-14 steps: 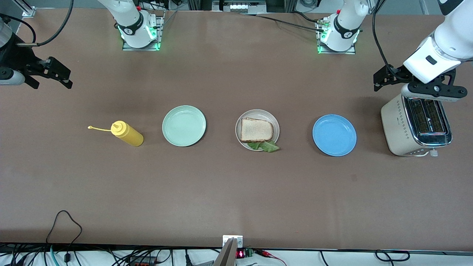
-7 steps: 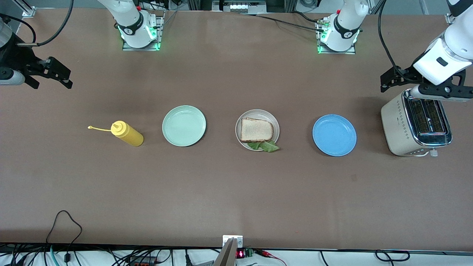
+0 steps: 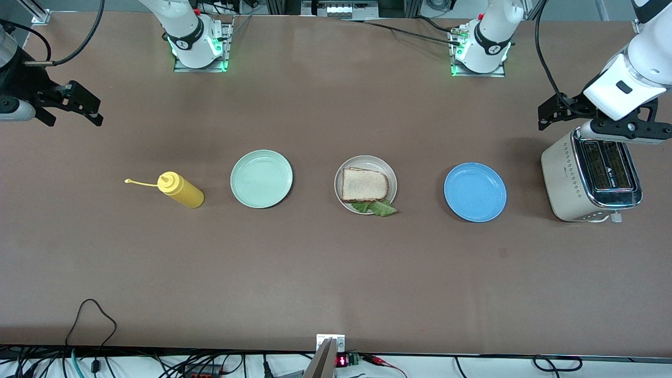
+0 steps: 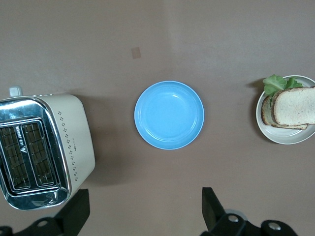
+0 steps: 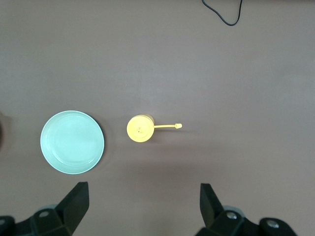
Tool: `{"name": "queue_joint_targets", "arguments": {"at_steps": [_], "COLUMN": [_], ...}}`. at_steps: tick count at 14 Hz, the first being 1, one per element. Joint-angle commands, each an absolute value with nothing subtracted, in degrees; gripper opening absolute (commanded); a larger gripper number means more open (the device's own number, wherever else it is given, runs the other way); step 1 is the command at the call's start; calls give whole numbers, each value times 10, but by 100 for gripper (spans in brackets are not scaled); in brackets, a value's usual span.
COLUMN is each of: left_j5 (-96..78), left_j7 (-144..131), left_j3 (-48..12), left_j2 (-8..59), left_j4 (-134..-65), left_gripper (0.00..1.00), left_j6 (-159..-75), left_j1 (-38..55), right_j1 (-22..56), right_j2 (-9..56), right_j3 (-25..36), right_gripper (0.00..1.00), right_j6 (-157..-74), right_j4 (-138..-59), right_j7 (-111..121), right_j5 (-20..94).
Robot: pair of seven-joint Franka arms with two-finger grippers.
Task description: Make sandwich in beige plate with both arms
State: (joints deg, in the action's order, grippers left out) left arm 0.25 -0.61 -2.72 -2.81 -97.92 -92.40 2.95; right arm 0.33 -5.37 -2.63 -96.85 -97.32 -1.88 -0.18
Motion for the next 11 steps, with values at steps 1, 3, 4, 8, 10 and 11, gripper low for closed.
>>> {"name": "queue_joint_targets", "arguments": {"at_steps": [1,3,4,8,10,11], "left_j5": [3,2,2,3,3,3], "left_j7": [-9,-8,-8,-7,-7,-7], "left_j3": [-29,-29,-29,-29,-29,-29], "left_j2": [-36,-35,-36,-34,-33,-33], "left_j4": [-983,-983,-983,-983,-983,-983], "left_gripper": [100,100,100,100,100,100], "left_j6": [-919,-919,-919,-920,-918,-918], "left_j1": [29,28,28,32,33,33], "right_j1": [-2,-2,-2,-2,-2,-2], "right_j2": [-57,-57,-57,-57,-57,-57], "right_j3": [-31,-31,-31,-31,-32,-32], "right_gripper": [100,100,100,100,100,100], "right_j6": [-959,-959,-959,-959,-959,-959], "right_j4": [-969,-969,-969,-969,-969,-969], "right_j7": [-11,-11,-11,-11,-11,-11], "right_j5": [0,0,0,0,0,0]}}
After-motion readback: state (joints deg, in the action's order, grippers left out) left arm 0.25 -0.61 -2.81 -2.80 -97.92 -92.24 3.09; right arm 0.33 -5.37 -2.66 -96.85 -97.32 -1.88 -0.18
